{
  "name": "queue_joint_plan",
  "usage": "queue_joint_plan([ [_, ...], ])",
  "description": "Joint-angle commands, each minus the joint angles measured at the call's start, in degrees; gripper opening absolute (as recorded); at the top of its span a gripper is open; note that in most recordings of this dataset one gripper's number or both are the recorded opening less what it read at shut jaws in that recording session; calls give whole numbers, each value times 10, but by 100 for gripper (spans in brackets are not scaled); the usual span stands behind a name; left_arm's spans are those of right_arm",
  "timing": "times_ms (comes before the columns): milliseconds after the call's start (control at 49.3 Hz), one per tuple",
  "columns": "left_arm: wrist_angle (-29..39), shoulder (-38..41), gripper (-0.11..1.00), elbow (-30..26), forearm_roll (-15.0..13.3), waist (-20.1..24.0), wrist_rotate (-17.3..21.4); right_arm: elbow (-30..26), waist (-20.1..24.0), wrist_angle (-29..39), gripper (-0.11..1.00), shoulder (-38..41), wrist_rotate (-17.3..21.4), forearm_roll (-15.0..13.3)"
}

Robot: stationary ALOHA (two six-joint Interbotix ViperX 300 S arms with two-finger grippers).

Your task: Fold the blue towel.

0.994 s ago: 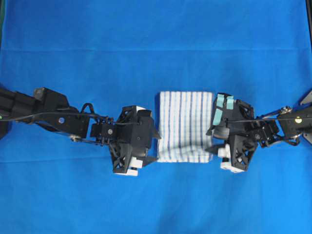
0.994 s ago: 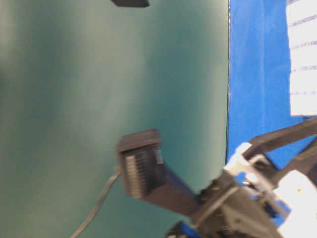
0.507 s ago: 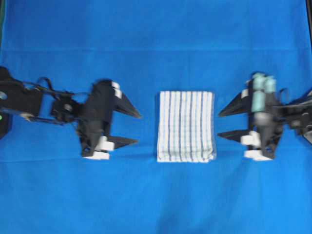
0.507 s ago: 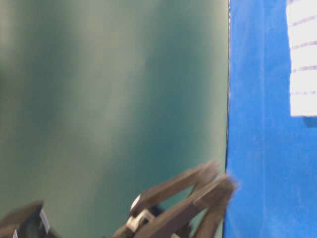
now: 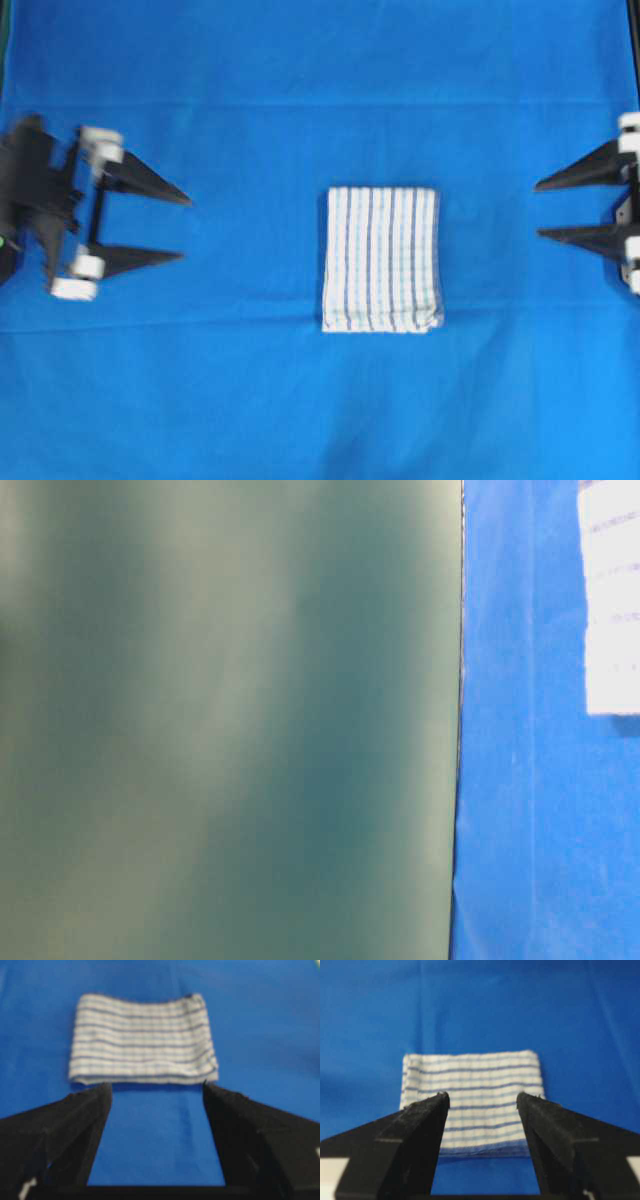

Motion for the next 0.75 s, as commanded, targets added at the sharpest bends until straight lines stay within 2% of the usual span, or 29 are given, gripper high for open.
queue_joint_plan([
  [0, -5, -53, 68, 22, 1, 11, 1, 9, 1, -3, 63, -29, -1, -7],
  [162, 0, -151, 68, 84, 1, 28, 1, 40, 1, -5, 63, -65, 1, -7],
  [325, 18, -225, 68, 120, 1, 40, 1, 67, -9, -33, 63, -76, 5, -7],
  [507, 54, -249, 67, 120, 1, 44, 1, 71, -32, -51, 63, -77, 6, -6],
  [730, 60, -250, 67, 121, 1, 44, 1, 71, -35, -52, 63, -77, 6, -6],
])
